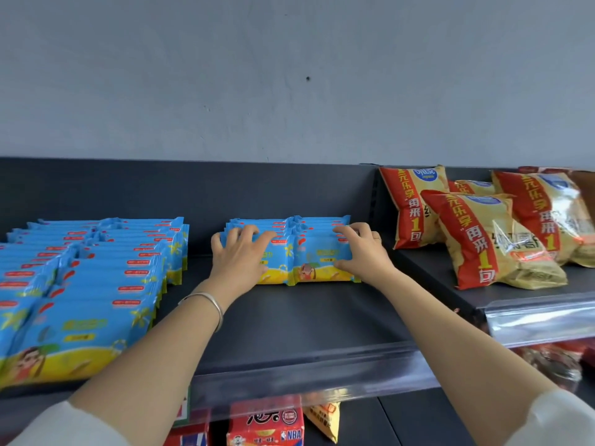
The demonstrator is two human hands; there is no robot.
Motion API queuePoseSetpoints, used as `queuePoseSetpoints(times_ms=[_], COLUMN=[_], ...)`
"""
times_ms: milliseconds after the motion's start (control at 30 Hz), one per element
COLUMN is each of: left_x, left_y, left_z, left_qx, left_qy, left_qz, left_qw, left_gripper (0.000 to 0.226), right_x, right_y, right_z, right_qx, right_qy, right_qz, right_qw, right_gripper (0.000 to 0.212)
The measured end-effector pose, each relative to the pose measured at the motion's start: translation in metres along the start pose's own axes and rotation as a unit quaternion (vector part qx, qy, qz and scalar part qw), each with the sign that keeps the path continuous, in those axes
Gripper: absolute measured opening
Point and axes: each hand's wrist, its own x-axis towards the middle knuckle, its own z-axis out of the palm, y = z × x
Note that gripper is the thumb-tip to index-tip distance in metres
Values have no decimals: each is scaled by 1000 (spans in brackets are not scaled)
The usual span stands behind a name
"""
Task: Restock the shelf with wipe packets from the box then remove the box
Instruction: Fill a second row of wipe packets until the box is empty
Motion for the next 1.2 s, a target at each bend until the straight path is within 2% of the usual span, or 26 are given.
queuePoseSetpoints(times_ms=[233,400,600,767,900,1067,1200], left_x=[-5,-3,-16,-41,-63,-98,-137], left_y=[14,63,139,197,252,331,396], left_z=[-10,-19,-27,-38,-51,-54,-31], left_qx=[-25,-85,-146,-182,-196,-219,-234], left_qy=[9,54,112,181,219,225,179], left_qz=[15,104,193,274,313,354,378], left_qw=[1000,990,964,927,903,881,878], left_gripper=[57,35,24,22,21,19,20], right_x=[-11,-38,-100,-163,-208,-267,-323], right_y=[0,0,29,75,110,171,222], right_z=[-5,-19,-49,-80,-101,-121,-124], right_qx=[-19,-16,-77,-94,-131,-157,-150], right_qy=[22,99,177,249,291,285,240], right_qz=[-15,-40,-55,-42,-27,-9,8], right_qw=[999,994,980,963,947,946,959], right_gripper=[65,44,32,24,27,24,28])
